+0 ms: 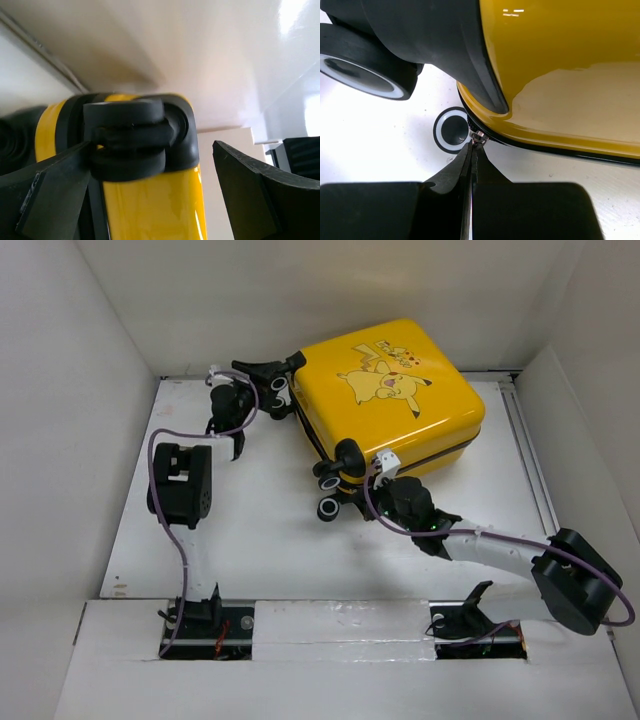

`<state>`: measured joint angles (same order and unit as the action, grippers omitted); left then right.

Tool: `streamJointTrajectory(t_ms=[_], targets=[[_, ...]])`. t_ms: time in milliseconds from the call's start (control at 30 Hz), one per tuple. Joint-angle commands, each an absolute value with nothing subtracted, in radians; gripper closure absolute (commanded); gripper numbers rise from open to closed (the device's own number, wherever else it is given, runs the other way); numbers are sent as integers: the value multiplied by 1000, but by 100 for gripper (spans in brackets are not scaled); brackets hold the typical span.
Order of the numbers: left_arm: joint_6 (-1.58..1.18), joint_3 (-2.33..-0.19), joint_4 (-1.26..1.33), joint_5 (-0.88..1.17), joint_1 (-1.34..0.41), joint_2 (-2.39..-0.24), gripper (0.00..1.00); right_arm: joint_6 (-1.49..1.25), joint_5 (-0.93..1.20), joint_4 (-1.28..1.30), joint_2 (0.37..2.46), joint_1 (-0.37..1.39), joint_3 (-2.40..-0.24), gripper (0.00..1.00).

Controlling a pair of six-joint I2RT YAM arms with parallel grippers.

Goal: Pack the luggage

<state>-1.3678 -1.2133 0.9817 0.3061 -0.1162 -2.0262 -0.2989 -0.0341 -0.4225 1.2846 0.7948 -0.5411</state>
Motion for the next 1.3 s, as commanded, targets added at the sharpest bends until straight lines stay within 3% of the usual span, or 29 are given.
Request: streamJointTrajectory(t_ms=[0, 267, 567, 700, 733, 833, 867, 933, 1100, 1267], targets=[[-1405, -1330, 1035, 319, -104, -2075, 0, -310, 118, -529, 1262, 870, -565, 100], [-1442, -1489, 950, 296, -104, -2207, 3, -319, 118, -520, 1263, 870, -565, 100], [-1462, -1598, 963, 296, -104, -2269, 19, -319, 118, -511, 1262, 870, -565, 100], [-1462, -1608, 963, 287, -104, -2279, 45, -319, 118, -511, 1272, 870, -565, 100], [-1462, -1608, 963, 287, -104, -2290, 57, -319, 118, -511, 1272, 870, -565, 100], [-1462, -1629, 963, 287, -104, -2301, 69, -319, 118, -511, 1272, 870, -565, 100], [-1462, -1629, 972, 287, -104, -2301, 83, -319, 118, -500, 1272, 870, -565, 100], [-1453, -1629, 973, 298, -104, -2301, 98, -319, 107, -500, 1261, 870, -555, 100], [-1407, -1531, 1023, 298, -95, -2246, 100, -319, 84, -477, 1217, 870, -555, 100], [-1387, -1201, 1187, 288, -58, -2111, 100, -308, 191, -456, 1157, 754, -555, 100]])
